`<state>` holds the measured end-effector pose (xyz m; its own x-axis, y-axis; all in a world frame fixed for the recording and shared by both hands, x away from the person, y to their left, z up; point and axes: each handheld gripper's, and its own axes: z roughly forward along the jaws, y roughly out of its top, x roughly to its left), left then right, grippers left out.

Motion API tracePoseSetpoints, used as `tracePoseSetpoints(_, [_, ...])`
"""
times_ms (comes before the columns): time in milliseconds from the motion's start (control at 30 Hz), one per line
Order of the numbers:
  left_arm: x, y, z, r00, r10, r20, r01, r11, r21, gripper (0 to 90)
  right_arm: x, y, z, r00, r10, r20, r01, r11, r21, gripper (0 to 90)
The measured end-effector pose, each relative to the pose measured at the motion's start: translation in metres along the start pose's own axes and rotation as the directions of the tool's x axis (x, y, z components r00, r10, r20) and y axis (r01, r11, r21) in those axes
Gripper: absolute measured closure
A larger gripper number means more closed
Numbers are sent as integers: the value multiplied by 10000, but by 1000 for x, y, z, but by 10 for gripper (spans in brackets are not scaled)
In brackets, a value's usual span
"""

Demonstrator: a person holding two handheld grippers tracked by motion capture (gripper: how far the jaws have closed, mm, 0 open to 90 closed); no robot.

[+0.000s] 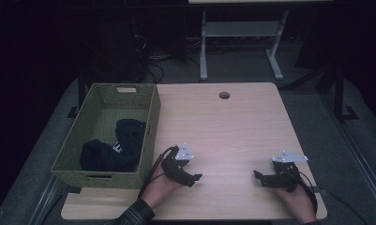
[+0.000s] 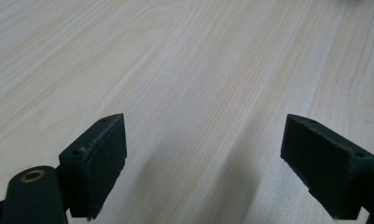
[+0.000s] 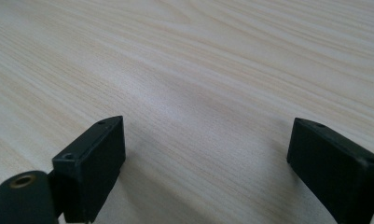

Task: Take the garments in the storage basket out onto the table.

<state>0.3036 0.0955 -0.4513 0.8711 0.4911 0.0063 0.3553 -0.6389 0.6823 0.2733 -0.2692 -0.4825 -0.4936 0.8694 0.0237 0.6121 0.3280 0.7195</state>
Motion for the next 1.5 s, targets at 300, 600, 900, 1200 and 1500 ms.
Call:
tracePoseSetpoints(300, [1, 7, -11, 9999, 97, 113, -100, 9997, 226, 143, 0, 0, 0, 10000, -10, -4, 10, 10000, -5, 110])
tracePoseSetpoints(600, [3, 14, -22, 9999, 99, 112, -102, 9995, 291, 143, 0, 0, 0, 10000, 5, 8, -5, 10000, 3, 110])
tracePoseSetpoints(900, [5, 21, -30, 9997, 128, 206, -132, 9997, 196, 143, 0, 0, 0, 10000, 47, -8, -47, 10000, 26, 110])
tracePoseSetpoints(1200, [7, 29, -35, 9996, 241, 159, -243, 9996, 119, 142, 0, 0, 0, 10000, 50, -8, -50, 10000, 25, 110])
tracePoseSetpoints(1500, [10, 37, -39, 9992, 343, 187, -344, 9994, 55, 142, 0, 0, 0, 10000, 47, -7, -47, 10000, 24, 110])
